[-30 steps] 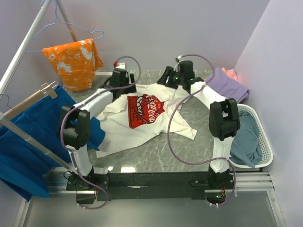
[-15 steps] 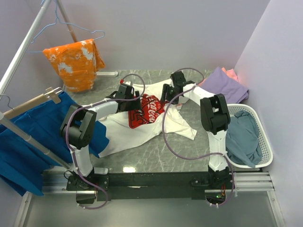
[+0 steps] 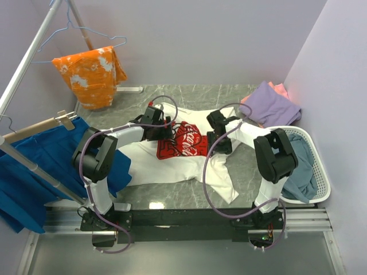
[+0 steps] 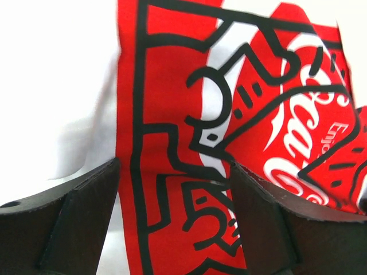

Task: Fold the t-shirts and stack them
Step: Flatten out the tshirt

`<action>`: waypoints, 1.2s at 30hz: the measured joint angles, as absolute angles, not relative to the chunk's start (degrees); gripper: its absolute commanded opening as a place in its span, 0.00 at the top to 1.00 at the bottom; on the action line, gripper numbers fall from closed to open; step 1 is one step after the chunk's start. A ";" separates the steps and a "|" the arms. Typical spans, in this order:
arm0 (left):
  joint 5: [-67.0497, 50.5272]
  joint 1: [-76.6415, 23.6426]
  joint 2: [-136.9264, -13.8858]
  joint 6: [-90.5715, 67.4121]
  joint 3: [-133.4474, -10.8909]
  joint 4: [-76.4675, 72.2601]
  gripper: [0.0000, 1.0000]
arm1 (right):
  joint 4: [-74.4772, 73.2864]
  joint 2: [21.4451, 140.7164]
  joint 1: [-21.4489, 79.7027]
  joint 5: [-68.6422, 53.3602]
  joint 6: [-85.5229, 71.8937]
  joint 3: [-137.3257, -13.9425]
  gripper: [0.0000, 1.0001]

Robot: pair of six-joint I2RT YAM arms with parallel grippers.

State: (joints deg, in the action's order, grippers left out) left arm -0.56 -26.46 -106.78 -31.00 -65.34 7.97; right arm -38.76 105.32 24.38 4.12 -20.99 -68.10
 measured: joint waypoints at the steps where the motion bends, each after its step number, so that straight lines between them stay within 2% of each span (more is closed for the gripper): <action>1: -1.30 -26.50 -106.41 -30.94 -64.82 7.94 0.18 | -39.88 104.40 24.99 4.54 -20.95 -66.96 0.35; 10: -3.84 -27.11 -101.43 -30.65 -59.46 9.82 0.18 | -49.80 92.36 29.02 10.96 -25.54 -57.80 0.28; 16: -0.27 -27.09 -97.76 -30.89 -58.19 13.37 0.15 | -45.65 86.56 28.67 11.84 -30.17 -59.16 0.30; 20: 5.80 -27.09 -96.25 -30.65 -60.14 14.13 0.15 | -36.03 86.76 28.47 6.74 -31.42 -60.01 0.33; 29: 20.10 -27.09 -99.18 -28.14 -64.86 13.02 0.26 | -15.81 97.84 28.47 -12.47 -34.28 -58.37 0.36; 33: 22.83 -27.14 -101.56 -27.03 -64.42 12.86 0.33 | -13.04 98.04 28.53 -16.95 -35.05 -55.75 0.36; 36: 23.97 -27.29 -101.67 -26.26 -62.59 11.90 0.33 | -11.49 98.30 28.77 -18.83 -34.98 -55.11 0.36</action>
